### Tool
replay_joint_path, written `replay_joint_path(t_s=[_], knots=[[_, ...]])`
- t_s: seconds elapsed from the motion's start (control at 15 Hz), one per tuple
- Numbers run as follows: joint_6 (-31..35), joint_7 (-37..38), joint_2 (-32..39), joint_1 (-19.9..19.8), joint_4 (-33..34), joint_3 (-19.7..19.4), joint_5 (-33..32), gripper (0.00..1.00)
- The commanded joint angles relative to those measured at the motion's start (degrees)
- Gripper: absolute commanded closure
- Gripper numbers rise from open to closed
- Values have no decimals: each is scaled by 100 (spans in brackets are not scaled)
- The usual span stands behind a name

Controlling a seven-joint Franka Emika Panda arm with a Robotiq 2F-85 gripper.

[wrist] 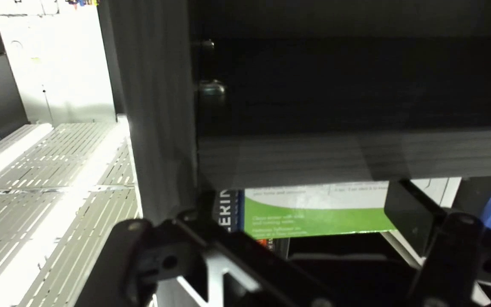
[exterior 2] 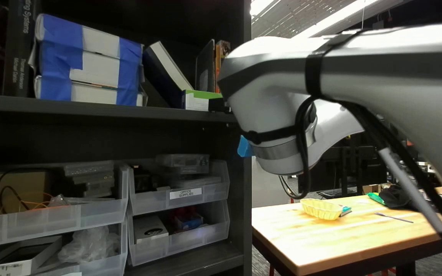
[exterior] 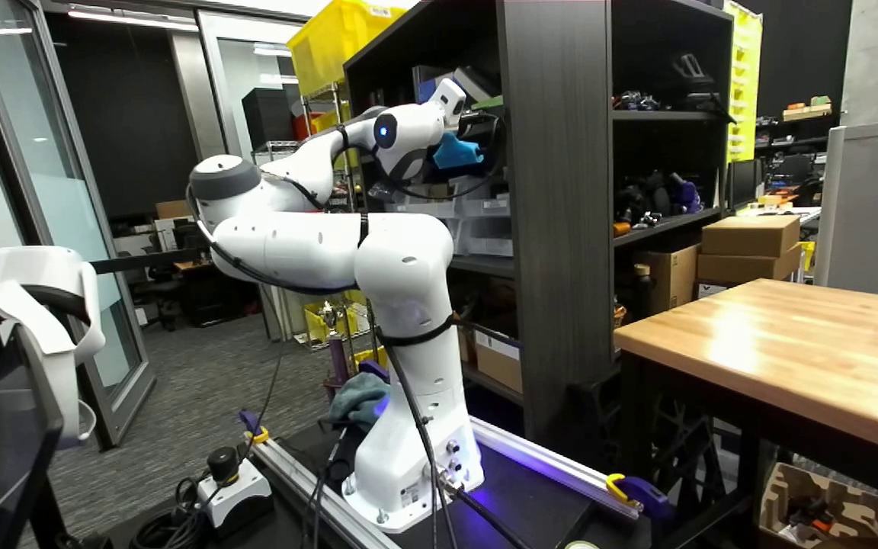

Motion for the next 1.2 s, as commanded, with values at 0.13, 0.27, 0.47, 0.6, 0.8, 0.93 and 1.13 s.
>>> replay_joint_path(t_s=[0.13,0.27,0.47,0.6,0.8,0.93,1.13], knots=[[-236,86,553,710,-916,-109,-698,0],[-245,153,636,760,-933,-190,-796,0],[-360,157,621,880,-952,-354,-621,0],[-528,86,577,1053,-1075,-533,-585,0],[-990,-43,259,1365,-1292,-1024,179,0],[-1533,123,-120,1498,-1547,-1263,706,0],[-1628,405,-107,1800,-1987,-1523,996,0]])
